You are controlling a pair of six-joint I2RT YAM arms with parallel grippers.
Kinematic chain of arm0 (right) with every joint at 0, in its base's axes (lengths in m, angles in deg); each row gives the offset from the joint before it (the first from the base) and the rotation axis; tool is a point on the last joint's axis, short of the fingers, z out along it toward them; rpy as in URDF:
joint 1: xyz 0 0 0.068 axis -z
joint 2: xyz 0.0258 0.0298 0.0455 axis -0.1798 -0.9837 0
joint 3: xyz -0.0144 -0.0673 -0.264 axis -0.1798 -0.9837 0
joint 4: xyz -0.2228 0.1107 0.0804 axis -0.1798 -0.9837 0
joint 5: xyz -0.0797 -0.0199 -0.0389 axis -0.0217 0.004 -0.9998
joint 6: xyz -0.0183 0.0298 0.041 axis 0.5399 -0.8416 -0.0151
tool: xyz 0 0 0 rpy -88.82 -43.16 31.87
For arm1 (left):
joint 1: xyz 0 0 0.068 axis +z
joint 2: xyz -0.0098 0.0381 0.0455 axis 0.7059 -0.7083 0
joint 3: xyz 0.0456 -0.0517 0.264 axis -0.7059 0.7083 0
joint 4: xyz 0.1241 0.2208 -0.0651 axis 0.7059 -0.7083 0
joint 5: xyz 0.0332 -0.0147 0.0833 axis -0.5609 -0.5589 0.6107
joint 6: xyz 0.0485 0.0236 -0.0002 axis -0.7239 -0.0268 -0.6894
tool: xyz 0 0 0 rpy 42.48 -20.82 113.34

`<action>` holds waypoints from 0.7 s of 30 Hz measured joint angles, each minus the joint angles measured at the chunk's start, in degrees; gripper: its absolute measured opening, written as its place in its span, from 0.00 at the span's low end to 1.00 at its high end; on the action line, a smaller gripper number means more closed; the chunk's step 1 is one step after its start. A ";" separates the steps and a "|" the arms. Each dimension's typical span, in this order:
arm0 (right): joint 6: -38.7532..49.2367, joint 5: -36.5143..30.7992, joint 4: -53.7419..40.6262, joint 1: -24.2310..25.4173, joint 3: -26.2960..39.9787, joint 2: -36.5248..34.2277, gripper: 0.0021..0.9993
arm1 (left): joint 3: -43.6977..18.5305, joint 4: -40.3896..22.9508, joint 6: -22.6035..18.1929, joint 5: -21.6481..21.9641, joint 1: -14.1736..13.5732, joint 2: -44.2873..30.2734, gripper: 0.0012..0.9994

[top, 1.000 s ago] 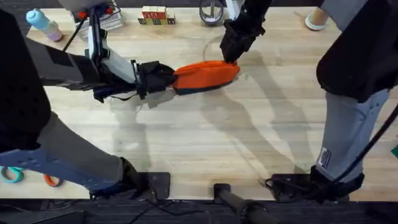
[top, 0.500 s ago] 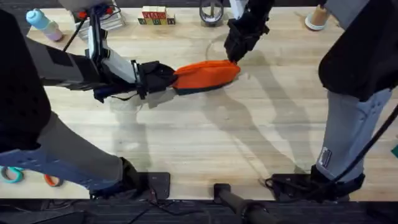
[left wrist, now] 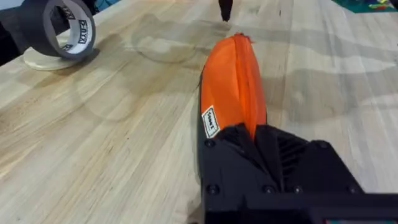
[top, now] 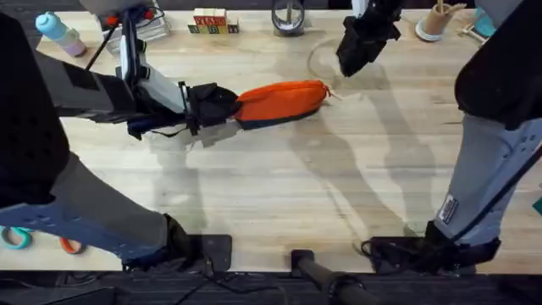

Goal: Unzip the bag, pick up the pens from the table one at a time and place them inside, then zip the bag closed.

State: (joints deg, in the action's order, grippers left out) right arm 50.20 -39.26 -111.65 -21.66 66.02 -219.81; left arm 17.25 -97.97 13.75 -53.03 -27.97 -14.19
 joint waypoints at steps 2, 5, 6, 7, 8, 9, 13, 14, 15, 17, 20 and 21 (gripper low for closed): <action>-0.01 -0.10 0.00 -0.08 0.00 0.00 0.03 | 0.00 0.00 0.00 0.00 0.00 0.00 0.04; 0.01 -0.21 0.00 -0.34 0.00 0.00 0.03 | 0.00 0.00 0.00 0.00 0.00 0.00 0.04; 0.01 -0.23 0.00 -0.42 0.00 0.00 0.03 | 0.00 0.00 0.00 0.00 0.00 0.00 0.04; 0.01 -0.23 0.00 -0.49 0.00 0.00 0.03 | 0.00 0.00 0.00 0.00 0.00 0.00 0.04; 0.01 -0.23 0.00 -0.53 0.00 0.00 0.03 | 0.00 0.00 0.00 0.00 0.00 0.00 0.04; 0.01 -0.23 0.00 -0.53 0.00 0.00 0.03 | 0.00 -0.02 0.00 0.00 -0.02 0.00 0.04; 0.01 -0.21 0.00 -0.53 0.00 0.03 0.03 | 0.00 0.00 0.00 0.00 0.00 0.00 0.04; 0.03 -0.21 -0.02 -0.53 0.00 0.13 0.03 | -0.02 0.00 0.00 0.00 0.00 0.00 0.04; 0.03 -0.21 0.00 -0.53 0.00 0.34 0.03 | 0.00 0.00 0.00 0.00 0.00 0.00 0.04; 0.03 -0.21 -0.02 -0.53 0.00 1.18 0.03 | 0.00 -0.01 0.00 0.00 0.00 0.00 0.04; 0.03 -0.19 -0.02 -0.53 0.00 4.02 0.03 | 0.00 0.00 0.00 0.00 0.00 0.00 0.04; 0.05 -0.19 0.00 -0.53 0.00 5.36 0.03 | 0.00 0.00 -0.02 0.00 0.00 0.00 0.04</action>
State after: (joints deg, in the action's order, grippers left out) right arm 50.25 -39.45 -111.65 -22.19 66.02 -214.44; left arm 17.25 -97.97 13.73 -53.03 -27.97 -14.19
